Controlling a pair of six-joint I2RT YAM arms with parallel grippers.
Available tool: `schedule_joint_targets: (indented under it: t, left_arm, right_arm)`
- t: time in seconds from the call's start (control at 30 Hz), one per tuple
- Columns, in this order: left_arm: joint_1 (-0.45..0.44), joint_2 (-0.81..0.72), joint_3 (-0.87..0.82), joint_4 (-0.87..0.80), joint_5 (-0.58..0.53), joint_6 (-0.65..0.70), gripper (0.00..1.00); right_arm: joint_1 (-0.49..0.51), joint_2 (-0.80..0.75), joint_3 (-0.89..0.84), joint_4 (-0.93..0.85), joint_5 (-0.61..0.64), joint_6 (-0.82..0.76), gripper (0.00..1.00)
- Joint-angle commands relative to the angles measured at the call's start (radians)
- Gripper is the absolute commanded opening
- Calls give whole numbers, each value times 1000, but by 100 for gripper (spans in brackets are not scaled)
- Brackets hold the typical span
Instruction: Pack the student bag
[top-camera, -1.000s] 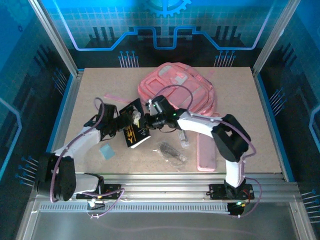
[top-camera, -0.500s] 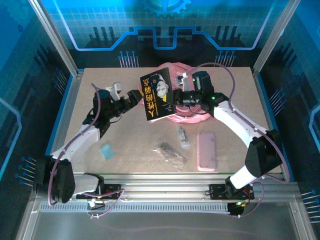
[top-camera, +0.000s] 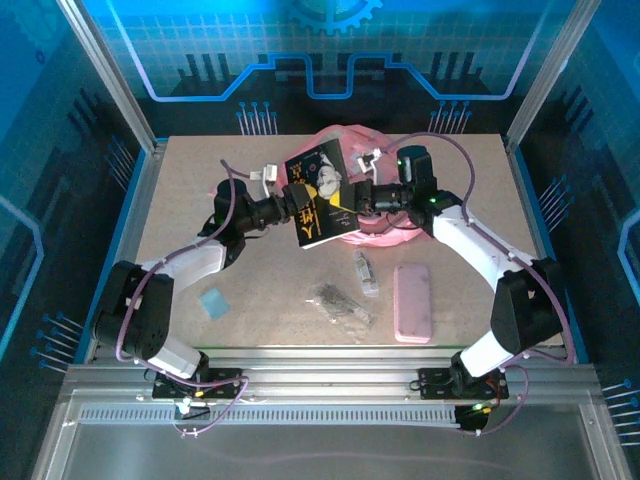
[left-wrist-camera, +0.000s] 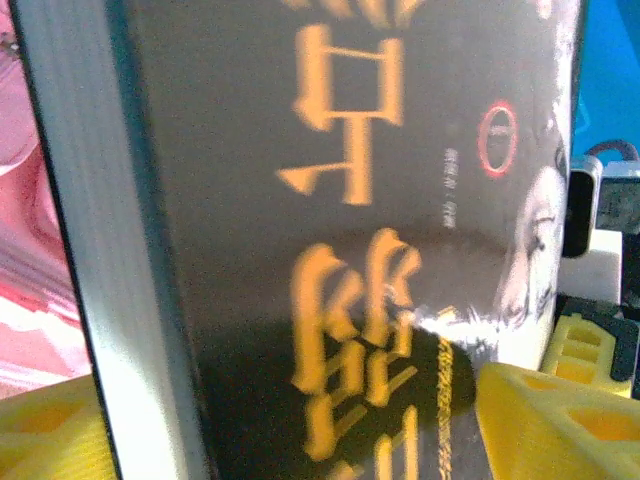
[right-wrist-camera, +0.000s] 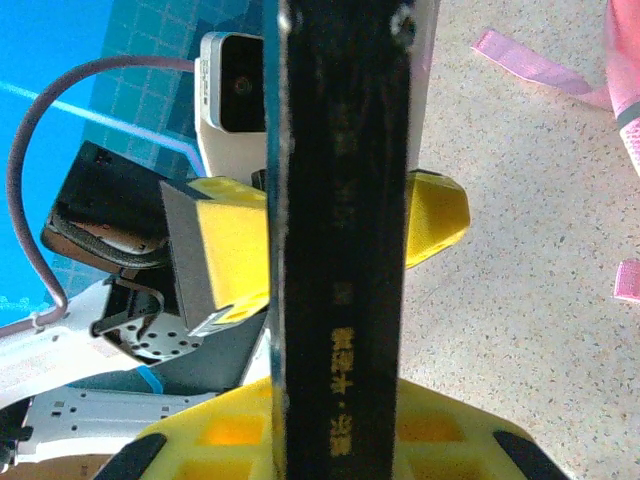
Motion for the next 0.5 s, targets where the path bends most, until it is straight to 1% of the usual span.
schedule_joint_targets:
  t: [0.0,0.07,0.2,0.33,0.47]
  left_arm:
    - [-13,-4,34,99,44,-26,64]
    - [-13,-20,31,67,28,-7,53]
    - [-13,-50,24,-3,6,27,39]
    - [-15,-66,16,-32,-6,36,33]
    - [-15,-74,15,-53,-11,41,20]
  right_arm:
    - [-24,-11,2,71,-53,-12,0]
    - [-37,-13,-3,62,-42,-23,0]
    - [-58,-10,9,10,-17,-65,0]
    - [-65,5,33,-41,-1,-102,0]
    - [-68,16,55,-85,20,-130,0]
